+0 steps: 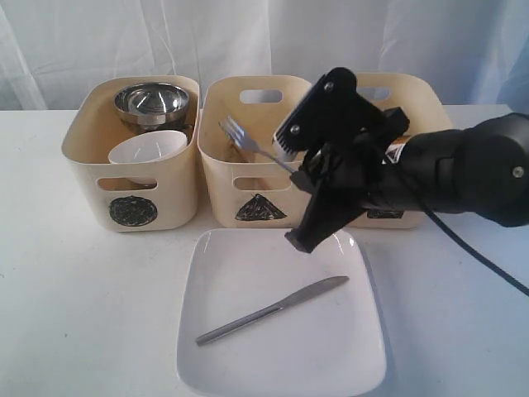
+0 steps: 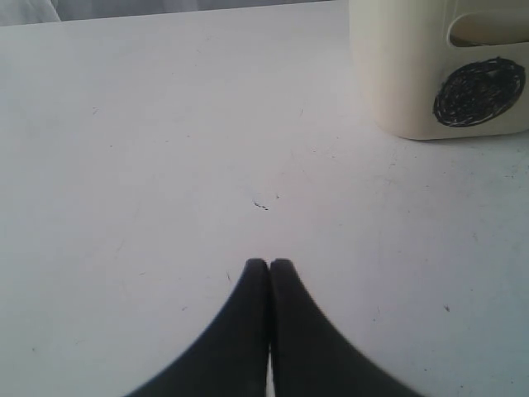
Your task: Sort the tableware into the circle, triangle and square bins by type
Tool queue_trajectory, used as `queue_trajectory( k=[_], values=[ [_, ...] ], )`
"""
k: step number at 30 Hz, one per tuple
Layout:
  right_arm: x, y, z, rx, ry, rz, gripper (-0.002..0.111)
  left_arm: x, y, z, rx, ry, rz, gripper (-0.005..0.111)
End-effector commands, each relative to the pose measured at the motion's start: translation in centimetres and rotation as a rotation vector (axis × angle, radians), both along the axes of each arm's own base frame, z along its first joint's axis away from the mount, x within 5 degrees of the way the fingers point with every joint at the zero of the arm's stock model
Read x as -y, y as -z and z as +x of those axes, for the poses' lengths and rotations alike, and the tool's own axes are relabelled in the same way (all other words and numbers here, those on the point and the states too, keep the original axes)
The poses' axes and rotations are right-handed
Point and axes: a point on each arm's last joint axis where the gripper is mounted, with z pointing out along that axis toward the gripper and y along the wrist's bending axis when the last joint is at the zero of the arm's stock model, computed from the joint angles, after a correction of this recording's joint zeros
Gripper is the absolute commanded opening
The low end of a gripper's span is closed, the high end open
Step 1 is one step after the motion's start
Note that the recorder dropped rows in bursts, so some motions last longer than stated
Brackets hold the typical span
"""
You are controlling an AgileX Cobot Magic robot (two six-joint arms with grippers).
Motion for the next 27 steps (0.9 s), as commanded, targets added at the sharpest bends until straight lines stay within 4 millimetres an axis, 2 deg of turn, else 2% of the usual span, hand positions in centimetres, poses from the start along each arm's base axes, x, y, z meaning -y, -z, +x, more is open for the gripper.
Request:
queue_trajectory(
  k=[1, 6, 9, 14, 20, 24, 27],
  values=[
    [0.2, -1.4, 0.7, 0.117, 0.083, 0.117, 0.0, 0.1, 0.1, 0.0, 0.0, 0.005, -0.016, 0.0],
    [0.1, -2.3, 2.0, 0.276, 0.147, 0.191, 0.0, 0.1, 0.1, 0.0, 0.0, 0.005, -0.016, 0.0],
    [-1.0, -1.0, 3.8, 0.266, 0.155, 0.175, 0.0, 0.1, 0.1, 0.0, 0.0, 0.005, -0.016, 0.0],
    [-2.2, 0.0, 6.0, 0.285, 0.188, 0.202, 0.0, 0.1, 0.1, 0.0, 0.0, 0.005, -0.016, 0.0],
    [-2.2, -0.4, 5.7, 0.236, 0.203, 0.247, 0.0, 0.1, 0.1, 0.0, 0.0, 0.005, -0.016, 0.0],
    [-2.1, -0.6, 4.6, 0.131, 0.16, 0.205, 0.0, 0.1, 0.1, 0.0, 0.0, 0.005, -0.016, 0.0],
    [-1.8, -1.3, 3.7, 0.145, 0.069, 0.1, 0.0, 0.1, 0.1, 0.0, 0.0, 0.005, -0.016, 0.0]
  ],
)
